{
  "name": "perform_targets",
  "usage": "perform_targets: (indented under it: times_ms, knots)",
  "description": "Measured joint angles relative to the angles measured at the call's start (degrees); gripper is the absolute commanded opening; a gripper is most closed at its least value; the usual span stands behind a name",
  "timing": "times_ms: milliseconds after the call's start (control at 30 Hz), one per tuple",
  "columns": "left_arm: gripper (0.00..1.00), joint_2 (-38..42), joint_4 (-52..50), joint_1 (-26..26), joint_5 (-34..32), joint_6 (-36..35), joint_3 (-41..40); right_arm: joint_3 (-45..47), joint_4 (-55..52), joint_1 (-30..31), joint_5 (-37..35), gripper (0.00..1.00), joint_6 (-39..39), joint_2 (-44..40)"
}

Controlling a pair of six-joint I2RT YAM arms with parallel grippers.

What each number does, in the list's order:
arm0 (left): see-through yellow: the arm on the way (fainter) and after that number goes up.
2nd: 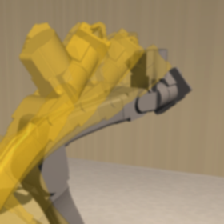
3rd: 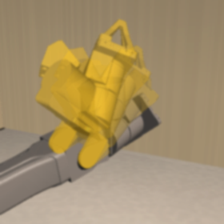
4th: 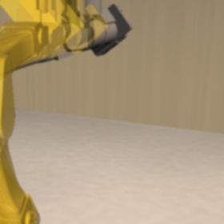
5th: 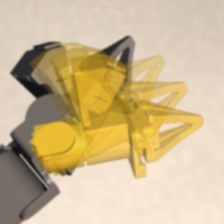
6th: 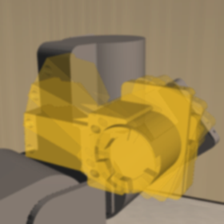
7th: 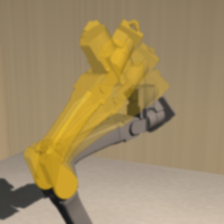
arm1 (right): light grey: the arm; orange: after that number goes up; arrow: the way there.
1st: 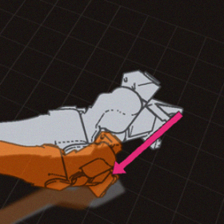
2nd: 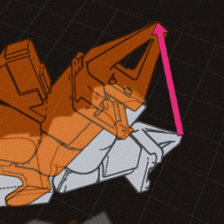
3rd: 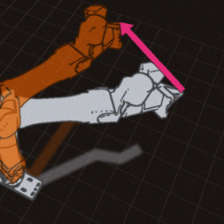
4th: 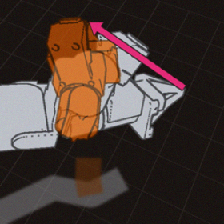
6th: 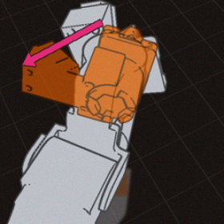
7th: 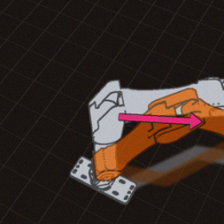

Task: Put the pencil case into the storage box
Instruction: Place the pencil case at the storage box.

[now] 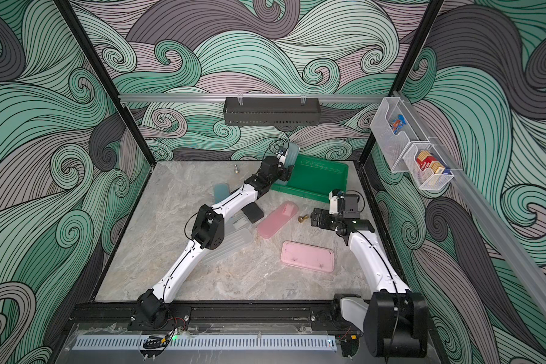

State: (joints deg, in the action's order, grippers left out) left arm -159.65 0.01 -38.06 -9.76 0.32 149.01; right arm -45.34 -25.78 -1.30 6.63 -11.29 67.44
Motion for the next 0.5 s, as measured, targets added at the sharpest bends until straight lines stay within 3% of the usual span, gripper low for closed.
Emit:
perform_targets:
  times_ms: [167, 333, 500]
  knots:
    - [0.99, 0.00, -0.07, 0.00, -0.09, 0.00, -0.63, 0.00, 0.02, -0.02, 0.00, 0.99, 0.00, 0.15]
    - [0.99, 0.35, -0.22, 0.00, -0.79, 0.17, -4.04, 0.00, 0.07, -0.02, 0.00, 0.99, 0.00, 0.15]
    - [0.99, 3.26, 0.24, 0.00, -2.27, 0.83, -12.68, 0.00, 0.11, -0.02, 0.00, 0.99, 0.00, 0.11]
